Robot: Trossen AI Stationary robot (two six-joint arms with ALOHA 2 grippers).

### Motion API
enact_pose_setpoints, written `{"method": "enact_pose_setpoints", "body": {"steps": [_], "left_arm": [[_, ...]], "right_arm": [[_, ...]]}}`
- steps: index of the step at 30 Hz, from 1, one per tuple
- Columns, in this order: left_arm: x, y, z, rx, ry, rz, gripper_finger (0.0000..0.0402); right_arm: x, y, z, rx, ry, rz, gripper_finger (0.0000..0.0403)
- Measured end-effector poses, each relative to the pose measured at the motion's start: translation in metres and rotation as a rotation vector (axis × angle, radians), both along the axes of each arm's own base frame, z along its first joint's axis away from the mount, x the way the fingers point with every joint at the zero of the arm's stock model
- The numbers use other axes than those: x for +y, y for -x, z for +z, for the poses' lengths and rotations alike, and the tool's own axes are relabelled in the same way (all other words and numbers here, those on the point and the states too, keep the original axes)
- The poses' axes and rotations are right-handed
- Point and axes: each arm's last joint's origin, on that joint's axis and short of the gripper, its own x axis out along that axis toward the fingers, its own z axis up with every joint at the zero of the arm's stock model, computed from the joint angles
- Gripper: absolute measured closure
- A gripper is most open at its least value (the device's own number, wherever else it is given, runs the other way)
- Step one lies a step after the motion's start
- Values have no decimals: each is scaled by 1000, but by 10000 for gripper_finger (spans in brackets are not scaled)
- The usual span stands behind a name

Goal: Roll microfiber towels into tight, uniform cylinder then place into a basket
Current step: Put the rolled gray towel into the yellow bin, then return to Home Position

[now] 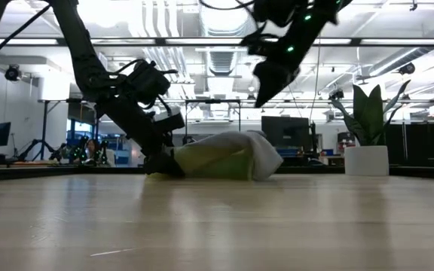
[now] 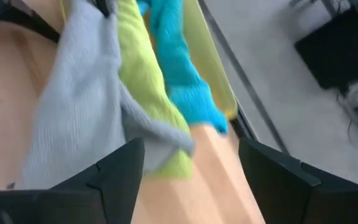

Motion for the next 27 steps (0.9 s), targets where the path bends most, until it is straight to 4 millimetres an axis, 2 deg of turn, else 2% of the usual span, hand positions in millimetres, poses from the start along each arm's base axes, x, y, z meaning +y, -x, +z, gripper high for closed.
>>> {"method": "enact_pose_setpoints", "body": {"steps": [4, 8, 11, 15, 18, 22, 27], "left_arm": [[0, 0, 0, 0, 1, 0, 107], [0, 0, 0, -1, 1, 0, 107], [0, 0, 0, -1, 1, 0, 107], [0, 0, 1, -3, -1, -1, 107], [-1, 1, 9, -19, -15, 0, 107], [-3, 5, 31, -74, -40, 7, 107], [-14, 23, 60, -58, -6, 19, 107]], "right_arm": [[11, 26, -3, -32, -109, -1, 154], [35, 39, -29, -103, -241, 138, 160], [55, 50, -55, -48, -135, 140, 165], [77, 61, -73, 21, 107, 90, 173], [92, 61, -76, -17, 150, 135, 180], [106, 59, -70, -100, 139, 174, 189], [114, 63, -65, -169, 102, 167, 212]]}}
